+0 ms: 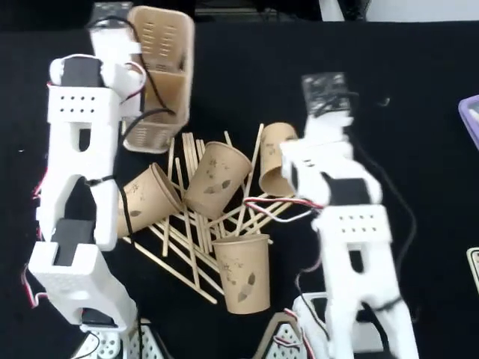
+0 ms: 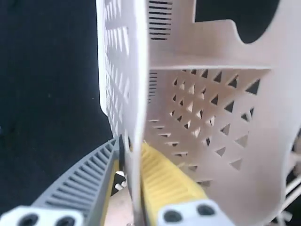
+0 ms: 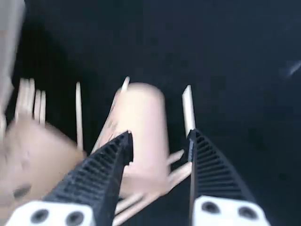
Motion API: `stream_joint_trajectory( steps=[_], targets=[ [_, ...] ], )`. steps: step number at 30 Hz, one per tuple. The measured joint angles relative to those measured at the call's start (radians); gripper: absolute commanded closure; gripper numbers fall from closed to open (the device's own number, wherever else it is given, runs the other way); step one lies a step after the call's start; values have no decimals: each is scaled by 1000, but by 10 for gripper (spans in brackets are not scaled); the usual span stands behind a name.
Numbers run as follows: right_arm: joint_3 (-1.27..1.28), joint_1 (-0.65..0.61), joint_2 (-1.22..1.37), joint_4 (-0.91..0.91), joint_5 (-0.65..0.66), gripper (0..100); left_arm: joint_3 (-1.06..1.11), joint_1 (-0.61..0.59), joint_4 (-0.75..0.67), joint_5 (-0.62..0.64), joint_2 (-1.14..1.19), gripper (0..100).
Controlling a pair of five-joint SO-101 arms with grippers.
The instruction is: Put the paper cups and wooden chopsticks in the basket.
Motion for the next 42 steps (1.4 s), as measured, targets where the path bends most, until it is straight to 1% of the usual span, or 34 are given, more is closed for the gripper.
stream_joint_trajectory(
  steps=[4,7,9,12,14,17,22,25,29,35,42],
  targets=[
    [-110,15,-35,20,-2,803,-12,38,60,-120,-2,970],
    [-233,20,-5,78,-8,803,-17,63,80,-176,-2,970],
    [-322,18,54,114,-37,806,-20,80,80,-189,-2,968],
    [-462,-26,164,147,-46,807,-21,114,83,-186,-2,967],
    [-549,-52,236,178,-34,807,-21,141,83,-193,-3,967],
    [-643,-52,321,235,15,805,-21,176,86,-192,-5,967],
    [-680,-63,353,262,49,804,-23,232,100,-267,-5,967],
    [-683,-75,358,264,69,803,-25,255,107,-292,-6,967],
    [-683,-91,362,264,101,803,-25,261,107,-299,-6,967],
    [-683,-161,371,270,110,804,-25,261,107,-299,-6,967],
    [-683,-163,373,270,110,807,-25,264,107,-299,-6,967]
  ],
)
